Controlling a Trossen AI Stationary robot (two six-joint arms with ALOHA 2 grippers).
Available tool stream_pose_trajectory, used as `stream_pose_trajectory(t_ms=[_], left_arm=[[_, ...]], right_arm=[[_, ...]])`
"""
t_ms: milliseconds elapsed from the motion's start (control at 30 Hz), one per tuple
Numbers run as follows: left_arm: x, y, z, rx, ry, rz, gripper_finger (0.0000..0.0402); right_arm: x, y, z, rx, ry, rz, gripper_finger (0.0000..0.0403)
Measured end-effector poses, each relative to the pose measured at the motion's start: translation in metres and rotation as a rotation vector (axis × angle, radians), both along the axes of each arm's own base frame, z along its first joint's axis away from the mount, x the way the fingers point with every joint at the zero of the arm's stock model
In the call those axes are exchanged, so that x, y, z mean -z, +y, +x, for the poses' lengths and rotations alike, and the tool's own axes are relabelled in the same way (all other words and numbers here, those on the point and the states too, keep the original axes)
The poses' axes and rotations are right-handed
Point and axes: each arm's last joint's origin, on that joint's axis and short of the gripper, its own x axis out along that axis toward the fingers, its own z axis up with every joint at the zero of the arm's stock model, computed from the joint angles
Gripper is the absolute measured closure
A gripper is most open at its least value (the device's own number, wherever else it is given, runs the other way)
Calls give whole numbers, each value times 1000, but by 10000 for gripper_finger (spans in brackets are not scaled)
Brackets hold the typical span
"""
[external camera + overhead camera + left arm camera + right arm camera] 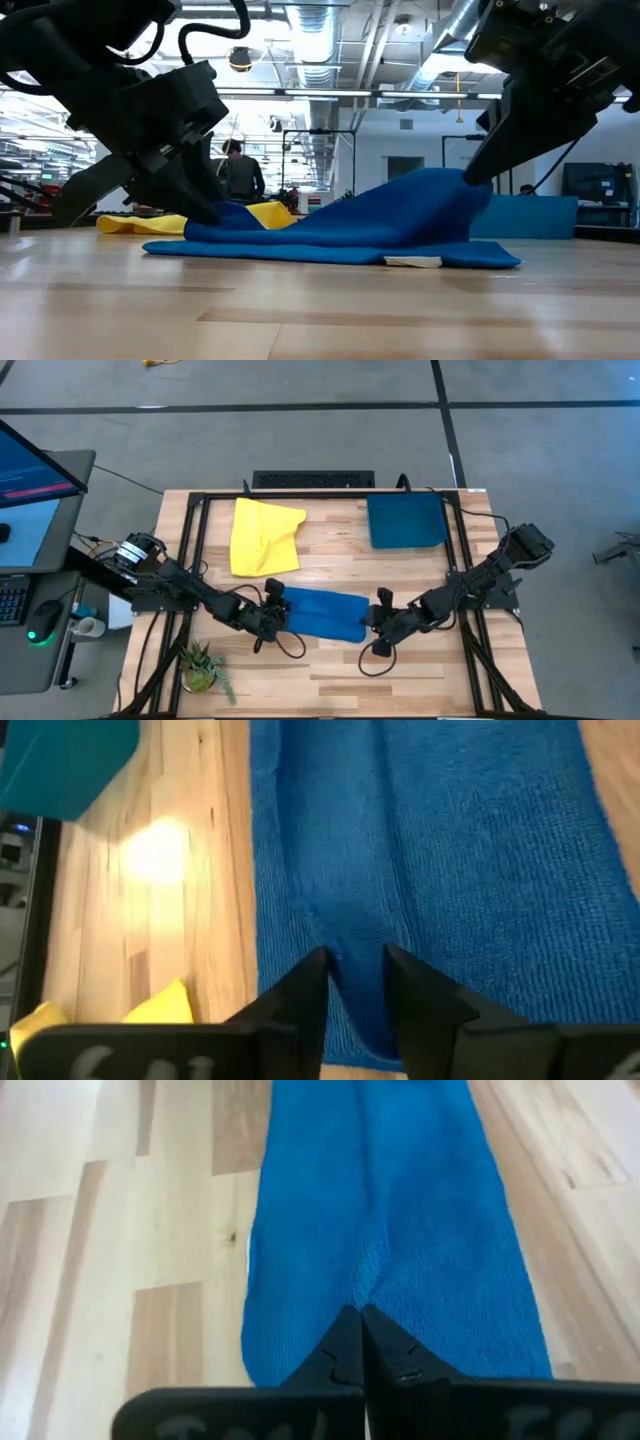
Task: Roll microfiber towels into tight, uniform cylinder then place into a basket
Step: Roll the blue microfiber cloth
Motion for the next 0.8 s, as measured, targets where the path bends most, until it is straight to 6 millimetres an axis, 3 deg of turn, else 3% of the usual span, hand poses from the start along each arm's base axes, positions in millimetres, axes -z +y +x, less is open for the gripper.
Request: stream_pose_trajectory(t_ms=[133,267,533,667,800], left_arm=[[-8,-1,-3,-62,10,52,293],[-34,-8,-6,-146,5,51,292],[-69,-19,-20,-204,-63,-127,292],[-74,-27,-31,-209,-120,-180,292],[-60,-27,-36,-276,-239,-270,292]], right_arm=[[0,1,0,-9,2,8,396],[0,3,-1,-26,8,20,396],[0,3,-1,-16,10,36,396],[0,3,-1,-18,12,37,396],[0,3,-1,-17,11,38,396]])
